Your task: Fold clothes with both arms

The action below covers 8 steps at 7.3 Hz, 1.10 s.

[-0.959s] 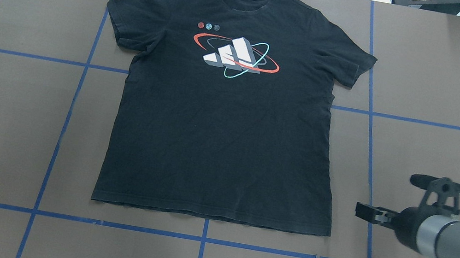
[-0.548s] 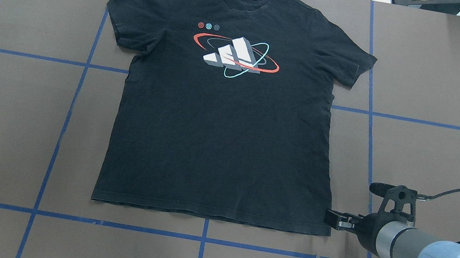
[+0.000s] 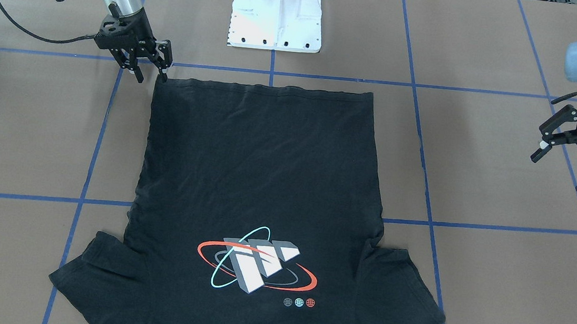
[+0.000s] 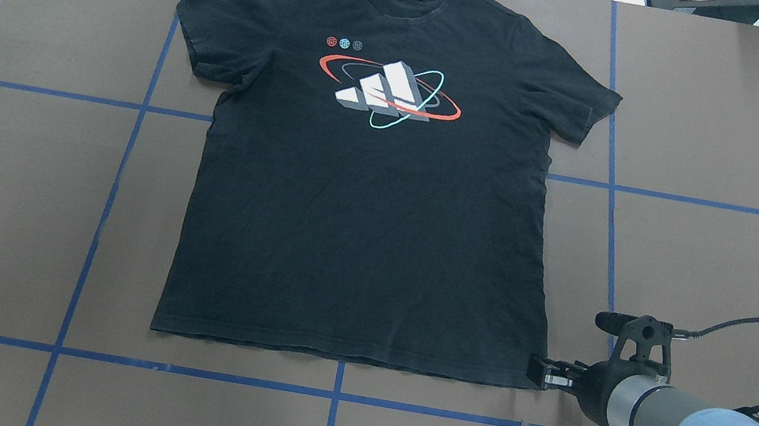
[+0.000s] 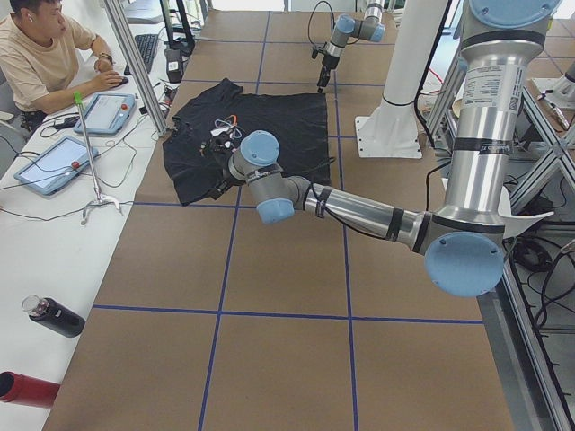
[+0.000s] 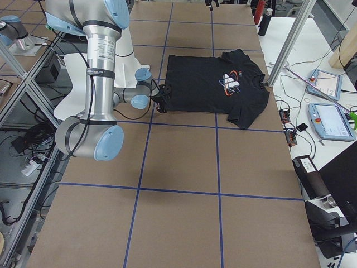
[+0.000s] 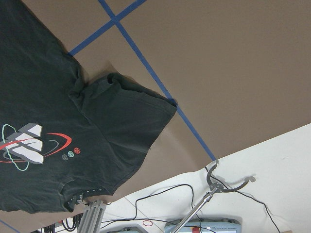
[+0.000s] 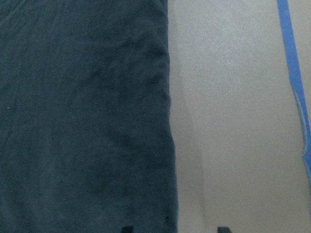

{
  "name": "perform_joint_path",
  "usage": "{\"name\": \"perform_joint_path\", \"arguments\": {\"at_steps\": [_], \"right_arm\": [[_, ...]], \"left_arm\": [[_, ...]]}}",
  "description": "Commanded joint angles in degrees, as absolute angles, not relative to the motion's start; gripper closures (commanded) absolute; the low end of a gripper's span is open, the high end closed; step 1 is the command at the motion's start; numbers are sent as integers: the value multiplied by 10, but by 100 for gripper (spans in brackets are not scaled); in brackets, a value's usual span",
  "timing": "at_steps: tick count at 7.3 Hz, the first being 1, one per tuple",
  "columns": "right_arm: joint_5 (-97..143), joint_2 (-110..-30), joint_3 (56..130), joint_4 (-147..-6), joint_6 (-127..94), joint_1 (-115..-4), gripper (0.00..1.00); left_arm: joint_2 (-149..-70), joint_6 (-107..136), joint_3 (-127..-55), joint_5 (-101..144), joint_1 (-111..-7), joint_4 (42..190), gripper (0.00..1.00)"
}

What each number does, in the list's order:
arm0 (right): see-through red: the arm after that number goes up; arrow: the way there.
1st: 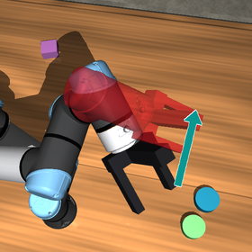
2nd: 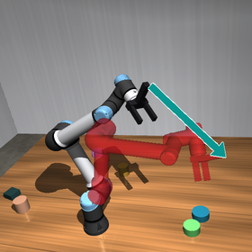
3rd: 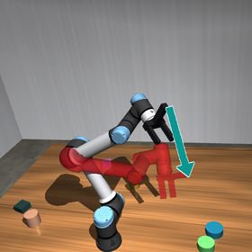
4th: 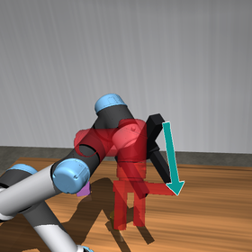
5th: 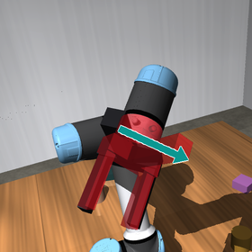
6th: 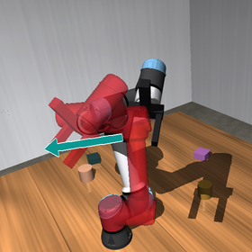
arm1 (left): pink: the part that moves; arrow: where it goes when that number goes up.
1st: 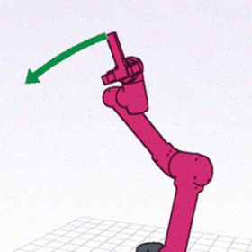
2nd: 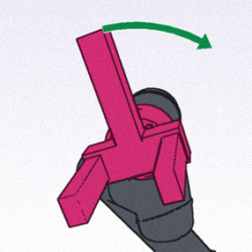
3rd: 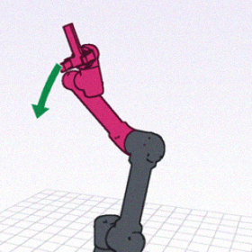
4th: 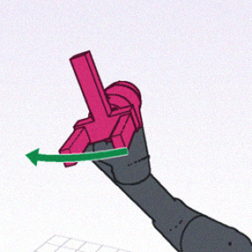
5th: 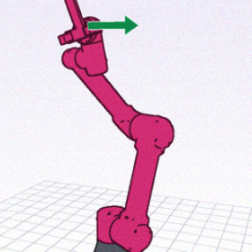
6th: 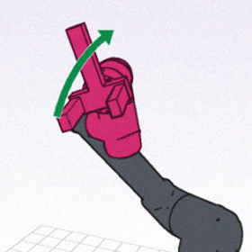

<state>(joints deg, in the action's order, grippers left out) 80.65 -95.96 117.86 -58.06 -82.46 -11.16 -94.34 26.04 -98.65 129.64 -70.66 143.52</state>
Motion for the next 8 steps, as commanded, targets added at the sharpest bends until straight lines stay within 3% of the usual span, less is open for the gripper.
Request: {"name": "perform_joint_path", "arguments": {"at_steps": [1, 2, 5, 8], "right_arm": [[805, -945, 1179, -608, -825, -105, 47], [805, -945, 1179, -608, -825, -103, 58], [806, -946, 1180, -620, -825, -99, 75], [807, -946, 1188, -621, -825, -101, 73]], "left_arm": [[-942, 260, -985, 1296, -707, 1435, 0], [-942, 259, -984, 1296, -707, 1435, 0], [-943, 260, -984, 1296, -707, 1435, 0], [-943, 260, -982, 1296, -707, 1435, 0]]}}
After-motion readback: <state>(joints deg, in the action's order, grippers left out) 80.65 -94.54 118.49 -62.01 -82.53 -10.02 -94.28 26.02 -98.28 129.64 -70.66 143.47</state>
